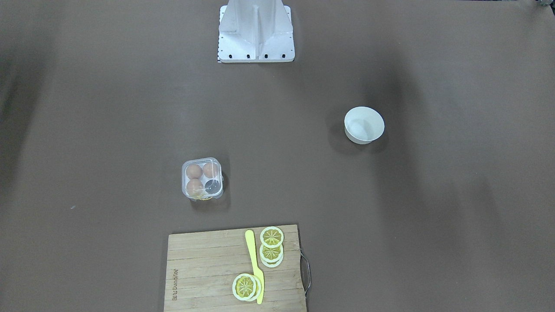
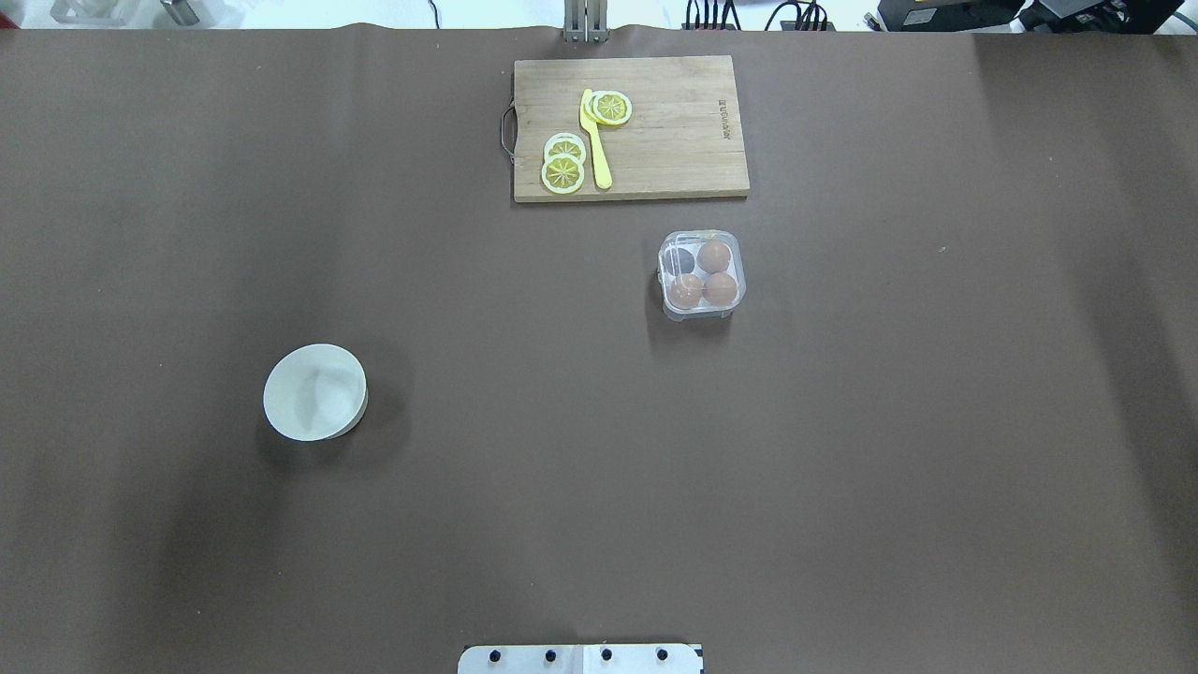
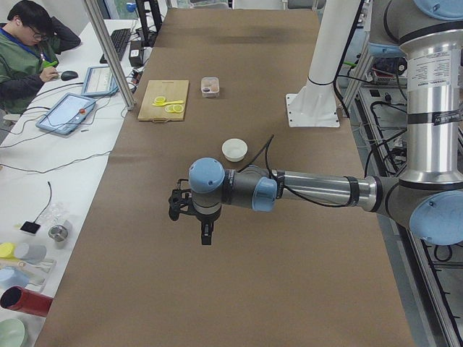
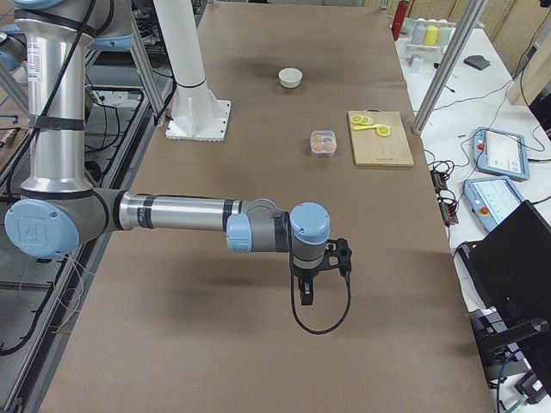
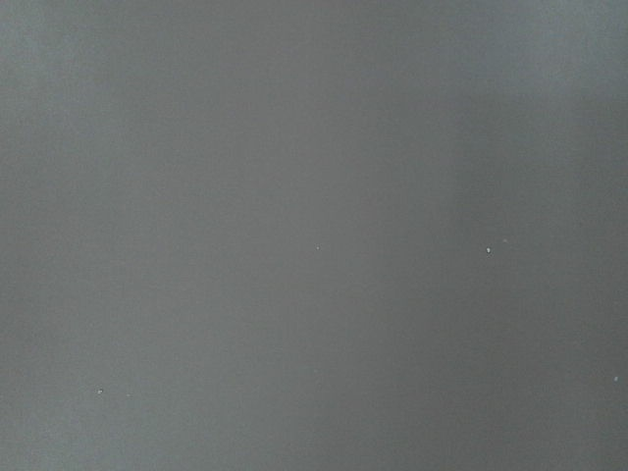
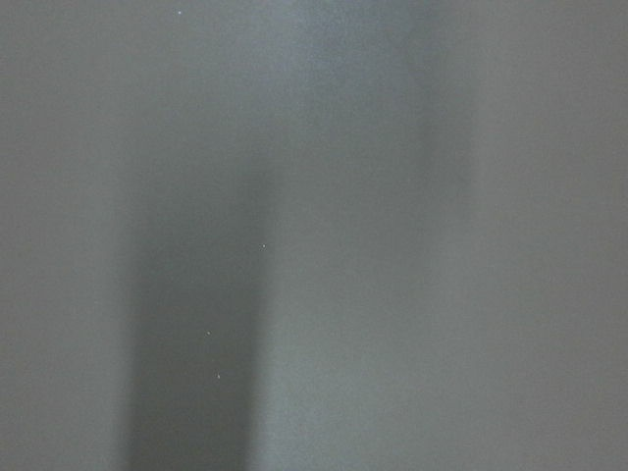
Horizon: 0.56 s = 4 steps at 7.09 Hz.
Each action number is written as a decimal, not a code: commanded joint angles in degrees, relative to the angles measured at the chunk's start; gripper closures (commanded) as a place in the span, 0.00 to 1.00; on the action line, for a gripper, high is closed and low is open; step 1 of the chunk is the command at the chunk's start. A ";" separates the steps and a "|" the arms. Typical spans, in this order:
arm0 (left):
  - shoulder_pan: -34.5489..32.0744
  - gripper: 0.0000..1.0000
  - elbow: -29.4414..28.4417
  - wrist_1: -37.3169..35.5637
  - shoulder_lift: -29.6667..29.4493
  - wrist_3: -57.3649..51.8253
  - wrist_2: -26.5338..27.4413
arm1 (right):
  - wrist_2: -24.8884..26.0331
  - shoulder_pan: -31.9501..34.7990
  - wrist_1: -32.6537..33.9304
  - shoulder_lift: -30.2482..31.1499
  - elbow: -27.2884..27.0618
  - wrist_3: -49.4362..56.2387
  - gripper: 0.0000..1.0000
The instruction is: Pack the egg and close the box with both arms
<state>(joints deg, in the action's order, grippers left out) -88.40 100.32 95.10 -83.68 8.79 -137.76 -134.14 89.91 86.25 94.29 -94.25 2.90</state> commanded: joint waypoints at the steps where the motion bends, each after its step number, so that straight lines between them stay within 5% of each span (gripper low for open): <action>1: -0.02 0.01 0.05 0.00 0.36 -0.09 0.03 | -0.07 0.00 0.06 0.19 -0.58 0.36 0.00; 4: -0.02 0.01 0.14 0.00 0.36 -0.09 0.12 | -0.07 0.00 -0.03 0.55 -0.58 0.62 0.00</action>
<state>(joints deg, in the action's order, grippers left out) -88.42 100.44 95.10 -83.34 8.73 -137.70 -134.21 89.91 86.23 94.74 -94.81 3.45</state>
